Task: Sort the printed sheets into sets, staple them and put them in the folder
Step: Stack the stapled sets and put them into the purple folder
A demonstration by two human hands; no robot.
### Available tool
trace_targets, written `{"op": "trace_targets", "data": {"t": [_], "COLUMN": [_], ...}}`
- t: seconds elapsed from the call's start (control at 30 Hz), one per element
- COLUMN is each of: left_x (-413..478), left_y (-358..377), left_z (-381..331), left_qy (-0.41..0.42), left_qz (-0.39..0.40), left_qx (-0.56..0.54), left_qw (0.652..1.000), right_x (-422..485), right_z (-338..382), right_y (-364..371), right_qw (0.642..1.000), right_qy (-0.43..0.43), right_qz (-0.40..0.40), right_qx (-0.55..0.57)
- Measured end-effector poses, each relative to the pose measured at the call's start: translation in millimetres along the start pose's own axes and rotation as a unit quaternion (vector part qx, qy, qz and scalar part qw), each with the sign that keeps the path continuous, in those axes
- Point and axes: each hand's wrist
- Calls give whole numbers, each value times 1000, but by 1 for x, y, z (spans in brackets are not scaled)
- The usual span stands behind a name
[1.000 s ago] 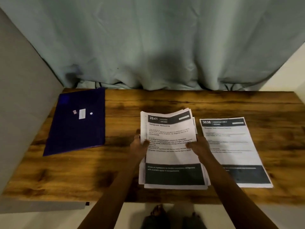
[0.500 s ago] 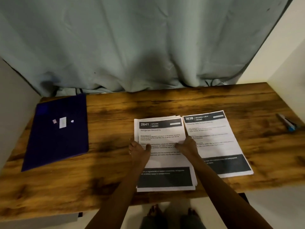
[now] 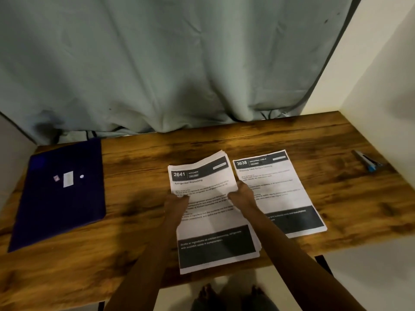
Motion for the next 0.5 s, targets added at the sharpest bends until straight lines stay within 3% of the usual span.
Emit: {"op": "trace_targets", "data": {"t": [0.13,0.3,0.5], "left_x": [-7,-13,-23], "left_y": [24,74,133], "left_z": [-22,-53,-81], "left_qy": [29,0,8], "left_qz": [44,140,199], "left_qx": [-31,-109,-94], "left_qw": [998,984,976], "right_x": [8,28,45], "right_z": [6,3,-16], "right_y": [-46,-110,-161], "right_qw": [999,997,993], "right_qy": [32,54,91], "right_qz": [-13,-47,-61], "right_qx": [28,3,-40]}}
Point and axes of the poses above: each hand's wrist, its own x-axis towards the middle knuckle, its own y-axis out of the palm, z = x × y, and after that the axes turned 9 degrees about y, right-handed
